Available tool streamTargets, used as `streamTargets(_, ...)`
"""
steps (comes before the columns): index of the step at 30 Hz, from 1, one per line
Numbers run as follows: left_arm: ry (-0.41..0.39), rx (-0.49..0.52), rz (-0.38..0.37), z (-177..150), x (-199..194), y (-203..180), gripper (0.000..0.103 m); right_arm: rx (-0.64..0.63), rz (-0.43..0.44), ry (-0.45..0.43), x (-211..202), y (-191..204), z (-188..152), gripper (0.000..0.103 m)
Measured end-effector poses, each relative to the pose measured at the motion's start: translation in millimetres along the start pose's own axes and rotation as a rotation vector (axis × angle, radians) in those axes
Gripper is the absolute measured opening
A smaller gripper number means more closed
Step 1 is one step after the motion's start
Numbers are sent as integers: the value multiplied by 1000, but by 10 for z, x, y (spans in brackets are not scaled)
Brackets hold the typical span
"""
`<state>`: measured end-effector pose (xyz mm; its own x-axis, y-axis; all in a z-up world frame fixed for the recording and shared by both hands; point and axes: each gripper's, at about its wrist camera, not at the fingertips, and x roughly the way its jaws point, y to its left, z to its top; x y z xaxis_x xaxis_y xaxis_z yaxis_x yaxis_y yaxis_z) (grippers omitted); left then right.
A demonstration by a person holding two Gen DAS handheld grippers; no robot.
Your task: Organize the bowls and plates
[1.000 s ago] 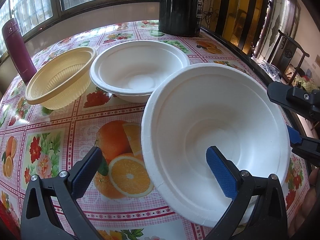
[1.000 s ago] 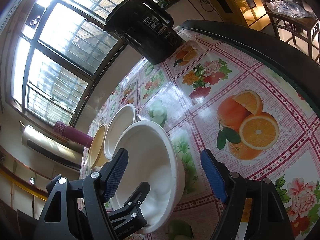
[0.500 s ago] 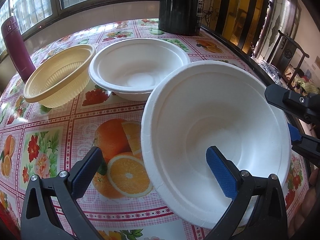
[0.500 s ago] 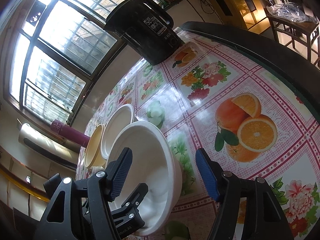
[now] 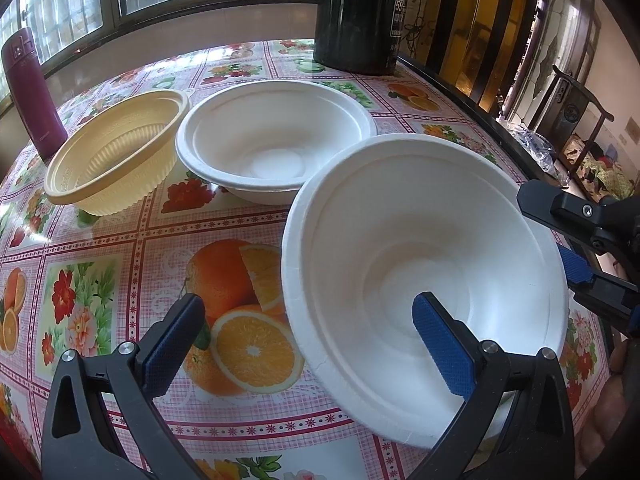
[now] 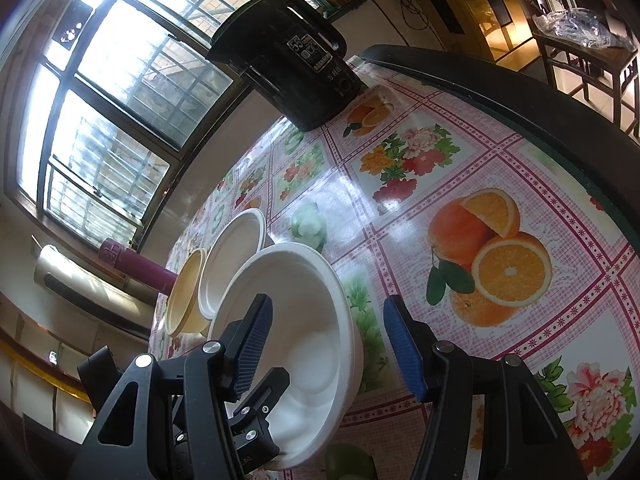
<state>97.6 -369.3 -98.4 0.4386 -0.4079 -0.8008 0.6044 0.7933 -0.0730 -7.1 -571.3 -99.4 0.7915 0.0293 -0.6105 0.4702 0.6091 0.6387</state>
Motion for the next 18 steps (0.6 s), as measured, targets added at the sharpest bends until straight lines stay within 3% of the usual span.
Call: streamTargets(18,-38,-22,-49,39,-131,-6,103,11,8,9,7,0,0,62)
